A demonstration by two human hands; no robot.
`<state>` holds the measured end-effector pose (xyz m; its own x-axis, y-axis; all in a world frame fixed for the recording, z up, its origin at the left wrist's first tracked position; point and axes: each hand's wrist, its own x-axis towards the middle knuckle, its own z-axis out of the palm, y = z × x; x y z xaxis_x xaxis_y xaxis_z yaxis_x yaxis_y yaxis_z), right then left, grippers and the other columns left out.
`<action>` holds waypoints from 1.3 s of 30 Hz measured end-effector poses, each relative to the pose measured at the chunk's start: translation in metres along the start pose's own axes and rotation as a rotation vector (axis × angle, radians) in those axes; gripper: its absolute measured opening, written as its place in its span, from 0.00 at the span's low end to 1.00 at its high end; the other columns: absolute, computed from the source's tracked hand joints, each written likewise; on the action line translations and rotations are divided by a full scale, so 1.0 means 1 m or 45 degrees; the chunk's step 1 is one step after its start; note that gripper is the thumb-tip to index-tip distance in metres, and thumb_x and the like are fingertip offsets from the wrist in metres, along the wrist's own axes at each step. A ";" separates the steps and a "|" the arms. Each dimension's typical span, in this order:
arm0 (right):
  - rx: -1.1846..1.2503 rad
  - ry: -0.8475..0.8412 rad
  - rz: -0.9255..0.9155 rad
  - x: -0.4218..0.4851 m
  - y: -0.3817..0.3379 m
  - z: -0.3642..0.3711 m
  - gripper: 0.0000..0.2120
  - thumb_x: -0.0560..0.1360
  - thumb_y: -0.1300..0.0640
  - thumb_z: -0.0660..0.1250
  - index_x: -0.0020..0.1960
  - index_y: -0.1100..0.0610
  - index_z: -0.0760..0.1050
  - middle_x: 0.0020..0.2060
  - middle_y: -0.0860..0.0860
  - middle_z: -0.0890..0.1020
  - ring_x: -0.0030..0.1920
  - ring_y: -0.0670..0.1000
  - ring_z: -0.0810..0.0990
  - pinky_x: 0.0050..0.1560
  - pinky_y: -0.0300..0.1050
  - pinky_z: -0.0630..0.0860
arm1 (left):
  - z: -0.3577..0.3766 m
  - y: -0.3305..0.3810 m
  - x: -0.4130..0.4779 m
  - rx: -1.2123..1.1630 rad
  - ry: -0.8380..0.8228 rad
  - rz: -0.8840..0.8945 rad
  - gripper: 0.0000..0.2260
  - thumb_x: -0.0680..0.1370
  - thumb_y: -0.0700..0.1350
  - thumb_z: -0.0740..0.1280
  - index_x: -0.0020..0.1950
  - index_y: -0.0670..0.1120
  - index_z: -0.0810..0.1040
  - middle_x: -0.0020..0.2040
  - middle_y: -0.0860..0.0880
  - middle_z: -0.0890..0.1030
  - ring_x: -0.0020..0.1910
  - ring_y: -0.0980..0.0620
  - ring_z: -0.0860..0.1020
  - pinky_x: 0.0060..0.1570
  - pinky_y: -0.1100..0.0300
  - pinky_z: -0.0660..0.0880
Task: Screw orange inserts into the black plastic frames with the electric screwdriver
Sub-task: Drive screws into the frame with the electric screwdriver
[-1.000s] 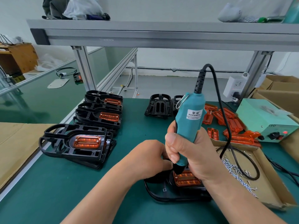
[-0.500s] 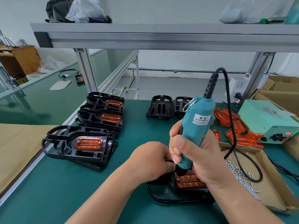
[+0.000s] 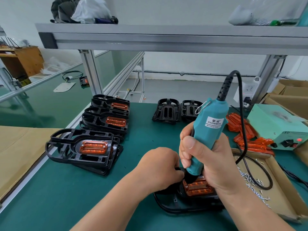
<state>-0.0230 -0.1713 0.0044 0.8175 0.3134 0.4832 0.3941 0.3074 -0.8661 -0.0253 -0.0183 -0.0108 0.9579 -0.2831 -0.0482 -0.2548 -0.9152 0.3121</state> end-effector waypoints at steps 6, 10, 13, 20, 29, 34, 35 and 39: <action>0.041 -0.106 0.029 0.004 -0.003 0.000 0.14 0.78 0.47 0.77 0.48 0.56 0.79 0.30 0.56 0.76 0.27 0.57 0.73 0.34 0.46 0.74 | 0.001 0.001 -0.001 0.019 -0.010 0.007 0.12 0.74 0.53 0.65 0.43 0.44 0.75 0.40 0.44 0.81 0.39 0.42 0.80 0.37 0.49 0.78; 0.052 -0.084 0.030 0.005 -0.003 0.000 0.16 0.78 0.46 0.77 0.46 0.58 0.78 0.29 0.56 0.75 0.26 0.57 0.72 0.33 0.46 0.74 | 0.002 0.002 0.001 0.048 -0.027 0.010 0.12 0.75 0.53 0.65 0.43 0.44 0.75 0.39 0.45 0.81 0.39 0.43 0.80 0.36 0.51 0.77; 0.075 -0.124 0.041 0.007 -0.004 -0.001 0.15 0.78 0.51 0.76 0.45 0.62 0.75 0.28 0.57 0.74 0.26 0.57 0.72 0.33 0.46 0.73 | 0.003 0.003 0.000 0.080 -0.021 0.018 0.11 0.74 0.53 0.65 0.42 0.45 0.75 0.38 0.46 0.80 0.36 0.45 0.79 0.32 0.54 0.72; 0.069 -0.161 -0.016 0.010 -0.008 -0.002 0.12 0.76 0.58 0.71 0.42 0.65 0.73 0.27 0.59 0.73 0.25 0.58 0.71 0.32 0.45 0.73 | 0.005 0.005 0.000 0.152 0.007 0.075 0.11 0.74 0.53 0.63 0.39 0.47 0.72 0.34 0.50 0.76 0.33 0.48 0.76 0.29 0.55 0.67; 0.308 0.315 -0.119 0.025 -0.033 -0.057 0.13 0.74 0.48 0.77 0.45 0.54 0.75 0.29 0.49 0.73 0.27 0.49 0.69 0.30 0.39 0.69 | 0.002 0.003 -0.002 0.147 -0.030 0.039 0.13 0.77 0.54 0.66 0.47 0.44 0.78 0.45 0.47 0.80 0.44 0.44 0.80 0.46 0.48 0.80; 0.446 0.653 -0.072 0.015 -0.016 -0.083 0.10 0.83 0.51 0.60 0.44 0.51 0.74 0.30 0.47 0.70 0.29 0.46 0.68 0.31 0.40 0.67 | 0.005 0.004 -0.004 0.157 0.000 0.104 0.12 0.78 0.53 0.64 0.51 0.47 0.81 0.47 0.50 0.80 0.47 0.46 0.80 0.49 0.49 0.80; 0.465 0.693 -0.058 0.014 -0.013 -0.086 0.11 0.83 0.51 0.60 0.43 0.51 0.74 0.30 0.47 0.70 0.29 0.46 0.68 0.32 0.40 0.67 | 0.005 0.004 -0.004 0.144 -0.001 0.121 0.11 0.78 0.53 0.64 0.53 0.49 0.82 0.48 0.51 0.80 0.48 0.47 0.80 0.49 0.49 0.80; 0.472 0.731 -0.019 0.010 -0.006 -0.093 0.11 0.83 0.50 0.60 0.43 0.50 0.75 0.31 0.46 0.70 0.30 0.46 0.68 0.32 0.40 0.67 | 0.002 0.004 -0.005 0.164 -0.003 0.161 0.11 0.78 0.52 0.64 0.54 0.49 0.82 0.49 0.51 0.80 0.48 0.47 0.79 0.49 0.49 0.79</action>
<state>0.0218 -0.2537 0.0024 0.9467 -0.1878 0.2619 0.3207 0.6276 -0.7094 -0.0319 -0.0213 -0.0115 0.9169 -0.3987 -0.0187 -0.3881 -0.9014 0.1921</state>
